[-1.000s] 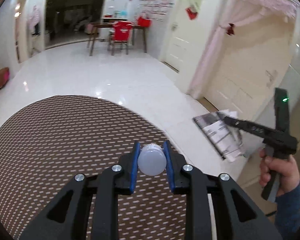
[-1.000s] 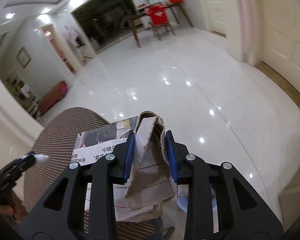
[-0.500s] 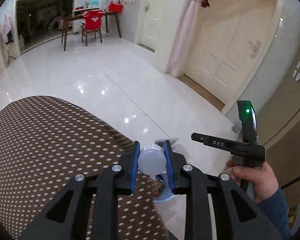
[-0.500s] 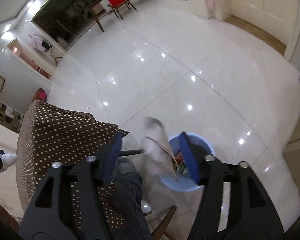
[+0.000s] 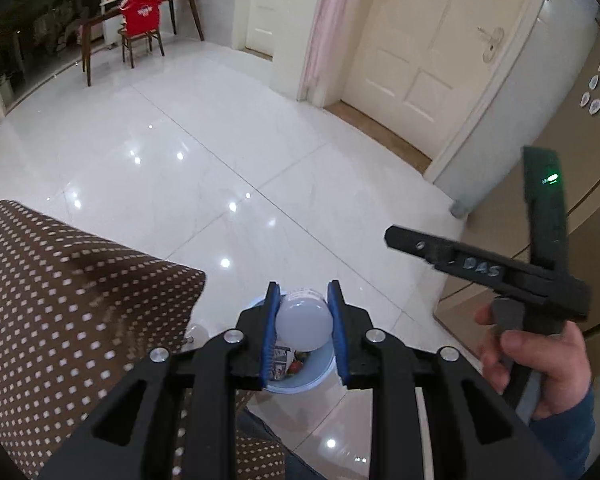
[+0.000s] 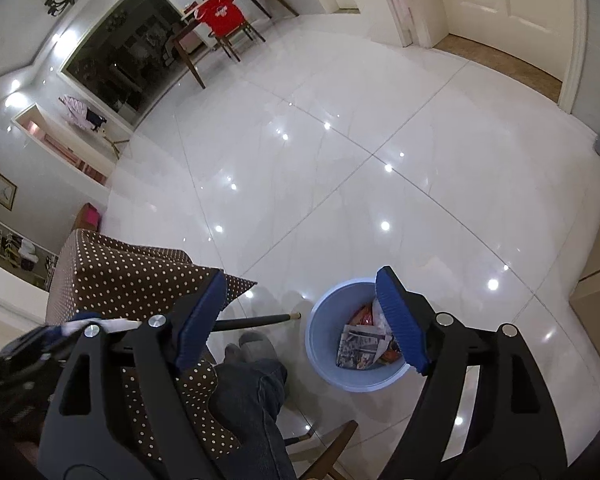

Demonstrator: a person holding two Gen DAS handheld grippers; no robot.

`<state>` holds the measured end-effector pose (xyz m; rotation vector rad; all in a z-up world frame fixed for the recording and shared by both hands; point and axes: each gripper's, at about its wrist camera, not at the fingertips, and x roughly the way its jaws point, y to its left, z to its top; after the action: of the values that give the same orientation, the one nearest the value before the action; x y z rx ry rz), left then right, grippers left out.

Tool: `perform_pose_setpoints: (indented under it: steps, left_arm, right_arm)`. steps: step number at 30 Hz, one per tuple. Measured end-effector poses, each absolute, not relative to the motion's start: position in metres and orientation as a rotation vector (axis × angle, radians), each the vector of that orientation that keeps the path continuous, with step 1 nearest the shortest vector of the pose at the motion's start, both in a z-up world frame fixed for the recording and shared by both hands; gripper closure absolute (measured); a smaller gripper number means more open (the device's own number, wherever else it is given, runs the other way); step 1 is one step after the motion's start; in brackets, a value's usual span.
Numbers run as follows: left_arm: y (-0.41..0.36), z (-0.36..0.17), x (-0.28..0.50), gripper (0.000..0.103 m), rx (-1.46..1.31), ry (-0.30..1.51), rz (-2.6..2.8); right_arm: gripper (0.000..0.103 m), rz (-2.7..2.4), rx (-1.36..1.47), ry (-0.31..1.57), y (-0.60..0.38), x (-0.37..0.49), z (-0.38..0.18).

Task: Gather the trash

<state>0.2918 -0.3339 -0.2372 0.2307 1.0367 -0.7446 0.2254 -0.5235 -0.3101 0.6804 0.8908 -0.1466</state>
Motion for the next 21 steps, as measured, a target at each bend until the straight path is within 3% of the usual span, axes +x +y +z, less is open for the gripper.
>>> perform_pose_setpoints:
  steps: [4, 5, 6, 7, 14, 21]
  left_arm:
    - [-0.340, -0.252, 0.295, 0.072, 0.248, 1.091, -0.739]
    - [-0.340, -0.254, 0.297, 0.055, 0.241, 1.102, -0.736]
    - [-0.340, -0.255, 0.299, 0.029, 0.229, 1.107, -0.731]
    - [-0.338, -0.253, 0.300, 0.021, 0.215, 1.101, -0.714]
    - [-0.326, -0.236, 0.293, 0.014, 0.211, 1.056, -0.676]
    - [-0.295, -0.197, 0.260, 0.011, 0.169, 0.933, -0.632]
  right_arm:
    - [0.025, -0.155, 0.688, 0.874, -0.528, 0.221, -0.305]
    - [0.025, -0.157, 0.690, 0.870, -0.528, 0.221, -0.304]
    - [0.024, -0.157, 0.692, 0.868, -0.529, 0.220, -0.304]
    - [0.023, -0.157, 0.692, 0.864, -0.530, 0.219, -0.302]
    - [0.008, -0.156, 0.692, 0.855, -0.522, 0.215, -0.295]
    - [0.006, -0.148, 0.611, 0.847, -0.494, 0.211, -0.268]
